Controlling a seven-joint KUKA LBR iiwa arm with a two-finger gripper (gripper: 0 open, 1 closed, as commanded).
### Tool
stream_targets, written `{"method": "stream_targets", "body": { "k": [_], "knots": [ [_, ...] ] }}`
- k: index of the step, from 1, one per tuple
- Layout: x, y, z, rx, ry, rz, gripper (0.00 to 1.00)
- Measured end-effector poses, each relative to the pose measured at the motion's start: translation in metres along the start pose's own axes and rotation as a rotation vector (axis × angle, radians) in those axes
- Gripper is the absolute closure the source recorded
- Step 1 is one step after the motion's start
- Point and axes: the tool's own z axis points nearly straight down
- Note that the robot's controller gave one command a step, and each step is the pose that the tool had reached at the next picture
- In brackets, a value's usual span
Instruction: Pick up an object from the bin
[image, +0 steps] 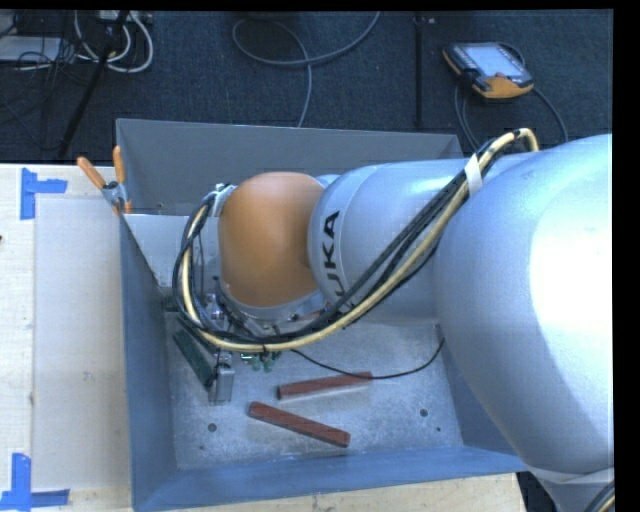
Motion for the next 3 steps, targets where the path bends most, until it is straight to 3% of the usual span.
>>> {"method": "stream_targets", "body": {
  "k": [2, 3],
  "knots": [
    [-0.011, -0.006, 0.012, -0.004, -0.012, 0.071, 0.00],
    [-0.039, -0.032, 0.038, -0.003, -0.010, 0.221, 0.00]
  ]
}}
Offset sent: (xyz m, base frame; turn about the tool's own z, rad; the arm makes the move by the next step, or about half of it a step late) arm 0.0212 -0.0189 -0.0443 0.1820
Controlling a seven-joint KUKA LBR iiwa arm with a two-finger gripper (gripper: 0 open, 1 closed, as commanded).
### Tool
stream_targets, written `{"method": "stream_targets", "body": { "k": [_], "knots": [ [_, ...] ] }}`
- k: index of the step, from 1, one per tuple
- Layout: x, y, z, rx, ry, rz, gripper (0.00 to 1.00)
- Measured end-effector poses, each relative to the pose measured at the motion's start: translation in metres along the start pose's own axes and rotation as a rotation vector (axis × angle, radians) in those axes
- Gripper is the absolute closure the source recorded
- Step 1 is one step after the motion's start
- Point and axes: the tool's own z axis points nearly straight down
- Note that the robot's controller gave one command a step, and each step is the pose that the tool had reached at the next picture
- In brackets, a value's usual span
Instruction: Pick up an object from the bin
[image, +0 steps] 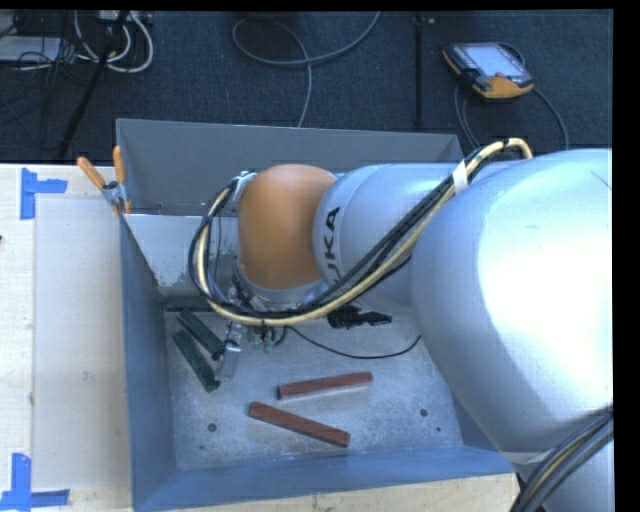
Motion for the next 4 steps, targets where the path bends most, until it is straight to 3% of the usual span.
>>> {"method": "stream_targets", "body": {
  "k": [1, 2, 3, 4],
  "knots": [
    [-0.006, -0.009, 0.006, 0.001, 0.002, 0.082, 0.00],
    [-0.010, 0.029, 0.015, -0.001, -0.002, 0.079, 1.00],
    [-0.010, 0.029, 0.015, -0.001, -0.002, 0.080, 1.00],
    [-0.012, 0.037, -0.142, -0.001, -0.002, 0.086, 1.00]
  ]
}}
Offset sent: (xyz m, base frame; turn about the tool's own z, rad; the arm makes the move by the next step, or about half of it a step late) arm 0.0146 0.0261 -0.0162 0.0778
